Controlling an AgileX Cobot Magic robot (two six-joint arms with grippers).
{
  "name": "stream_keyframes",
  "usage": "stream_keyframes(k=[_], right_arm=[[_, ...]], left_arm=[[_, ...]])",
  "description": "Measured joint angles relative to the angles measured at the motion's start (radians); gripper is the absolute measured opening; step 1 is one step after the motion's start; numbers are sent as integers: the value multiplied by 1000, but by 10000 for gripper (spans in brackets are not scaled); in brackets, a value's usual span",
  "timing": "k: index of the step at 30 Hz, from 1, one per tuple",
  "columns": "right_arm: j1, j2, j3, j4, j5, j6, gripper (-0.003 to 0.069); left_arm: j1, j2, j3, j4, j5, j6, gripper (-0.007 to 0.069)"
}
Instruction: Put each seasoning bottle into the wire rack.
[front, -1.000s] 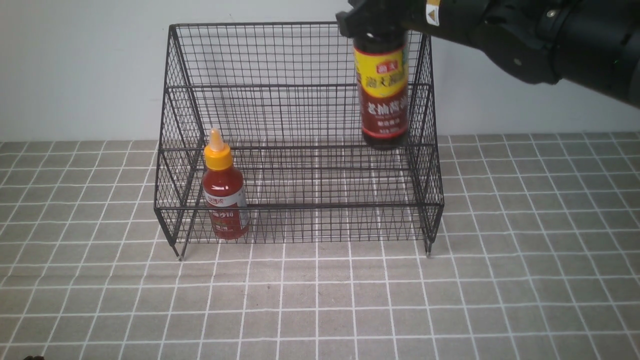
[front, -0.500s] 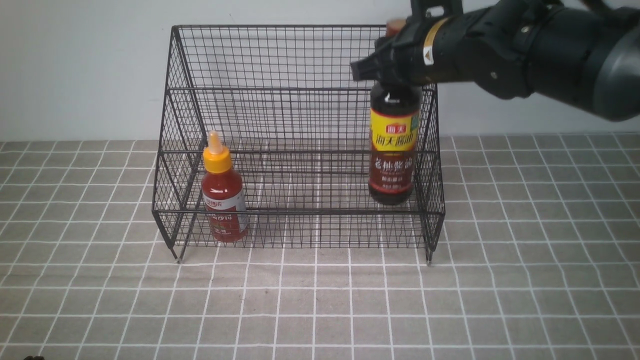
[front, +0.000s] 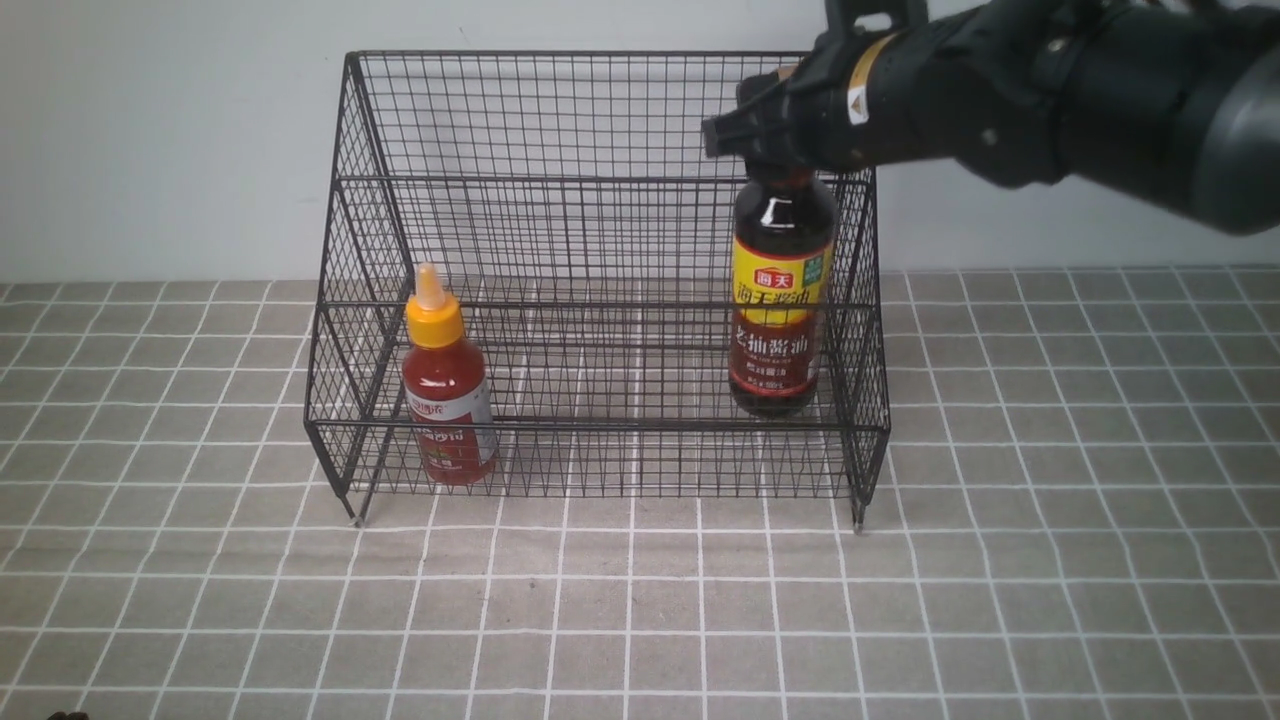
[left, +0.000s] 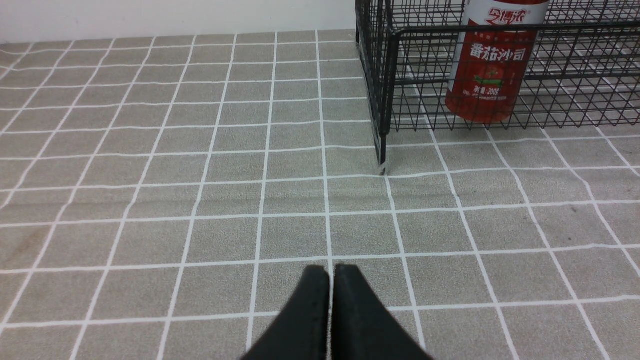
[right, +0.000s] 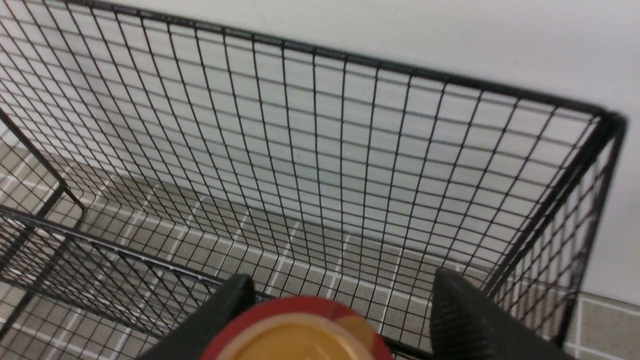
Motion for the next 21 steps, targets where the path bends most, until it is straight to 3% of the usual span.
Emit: stream_keyframes(k=[8, 13, 16, 17, 19, 20, 21], right_arm=[[1, -177, -2, 53, 151, -90, 452], [1, -343, -5, 179, 420, -228, 383], [1, -449, -5, 251, 645, -296, 260], [1, -456, -5, 254, 654, -303, 239], [1, -551, 11, 308, 705, -335, 95], [1, -568, 17, 312, 706, -337, 85], [1, -641, 56, 341, 711, -347, 25]], left_arm=[[0, 0, 0, 0, 0, 0, -7], [0, 0, 0, 0, 0, 0, -7], [0, 0, 0, 0, 0, 0, -7], [0, 0, 0, 0, 0, 0, -7], [0, 0, 0, 0, 0, 0, -7], [0, 0, 0, 0, 0, 0, -7], [0, 0, 0, 0, 0, 0, -7]])
